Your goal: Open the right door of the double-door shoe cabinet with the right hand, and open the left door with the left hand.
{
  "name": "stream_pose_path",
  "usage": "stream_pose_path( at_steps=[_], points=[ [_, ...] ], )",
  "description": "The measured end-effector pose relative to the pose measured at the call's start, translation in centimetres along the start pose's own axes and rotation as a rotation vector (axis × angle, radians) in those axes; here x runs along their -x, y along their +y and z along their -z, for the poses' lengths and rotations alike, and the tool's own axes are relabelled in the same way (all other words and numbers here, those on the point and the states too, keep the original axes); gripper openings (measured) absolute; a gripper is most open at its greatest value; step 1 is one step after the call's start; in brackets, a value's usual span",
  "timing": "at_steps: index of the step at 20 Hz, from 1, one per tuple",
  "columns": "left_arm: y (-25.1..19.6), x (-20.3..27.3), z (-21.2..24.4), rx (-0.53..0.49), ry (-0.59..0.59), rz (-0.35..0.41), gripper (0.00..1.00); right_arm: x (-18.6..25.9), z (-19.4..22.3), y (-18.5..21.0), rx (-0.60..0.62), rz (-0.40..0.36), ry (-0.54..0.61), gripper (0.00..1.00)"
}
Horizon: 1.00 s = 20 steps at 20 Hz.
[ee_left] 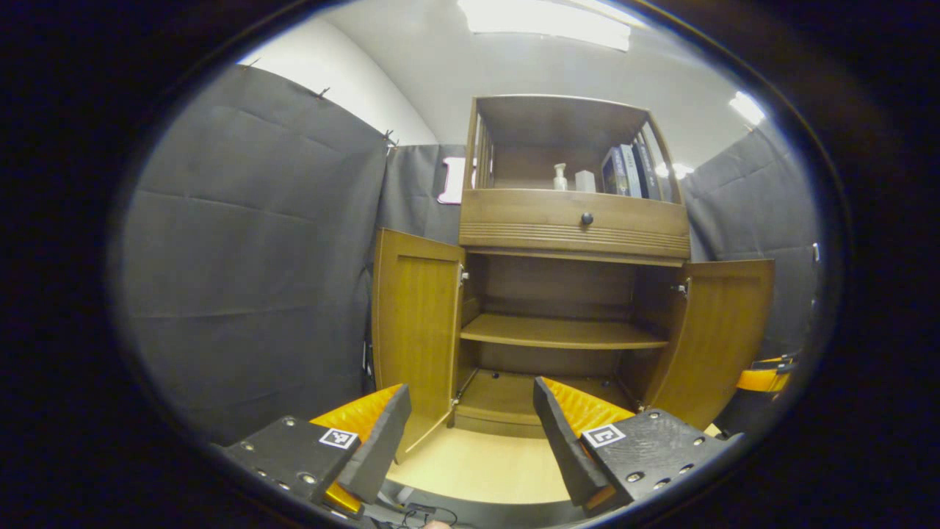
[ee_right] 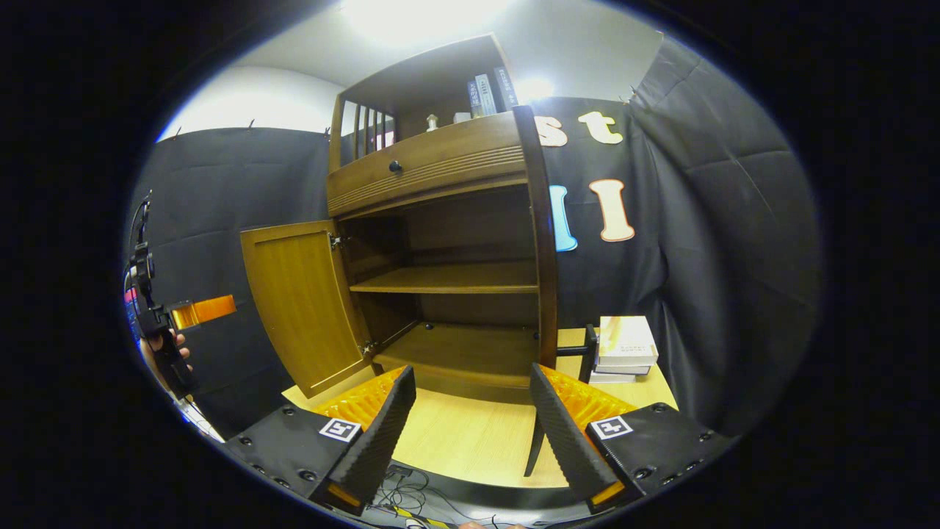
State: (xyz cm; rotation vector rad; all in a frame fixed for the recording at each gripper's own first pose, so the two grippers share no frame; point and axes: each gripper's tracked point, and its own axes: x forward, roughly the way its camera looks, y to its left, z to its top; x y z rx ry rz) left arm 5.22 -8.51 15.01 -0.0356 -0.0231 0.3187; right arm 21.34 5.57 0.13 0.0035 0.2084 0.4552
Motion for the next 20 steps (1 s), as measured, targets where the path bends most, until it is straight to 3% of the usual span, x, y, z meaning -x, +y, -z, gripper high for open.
stream_pose_path(
  at_steps=[7,9,12,16,19,20],
  points=[
    [-2.0,-3.7,1.4,0.008,-0.002,0.116,0.96,-0.4,-0.5,1.2,-0.016,0.171,-0.029,0.92],
    [-1.4,-4.4,1.3,-0.029,-0.015,0.130,0.95,-0.9,-0.6,1.9,-0.031,0.228,-0.026,0.92],
    [-0.8,-5.0,2.0,-0.073,-0.022,0.184,0.95,-1.7,-1.3,3.7,-0.072,0.276,-0.036,0.93],
    [1.0,-5.3,4.3,-0.055,0.003,0.243,0.96,-1.9,-2.0,5.1,-0.027,0.340,-0.058,0.98],
    [2.7,-6.1,6.0,-0.059,0.016,0.256,0.95,-1.9,-1.2,6.2,-0.029,0.373,-0.040,0.98],
    [3.2,-6.4,6.7,-0.078,0.025,0.256,0.95,-1.8,-0.9,6.5,-0.027,0.382,-0.037,0.92]
  ],
)
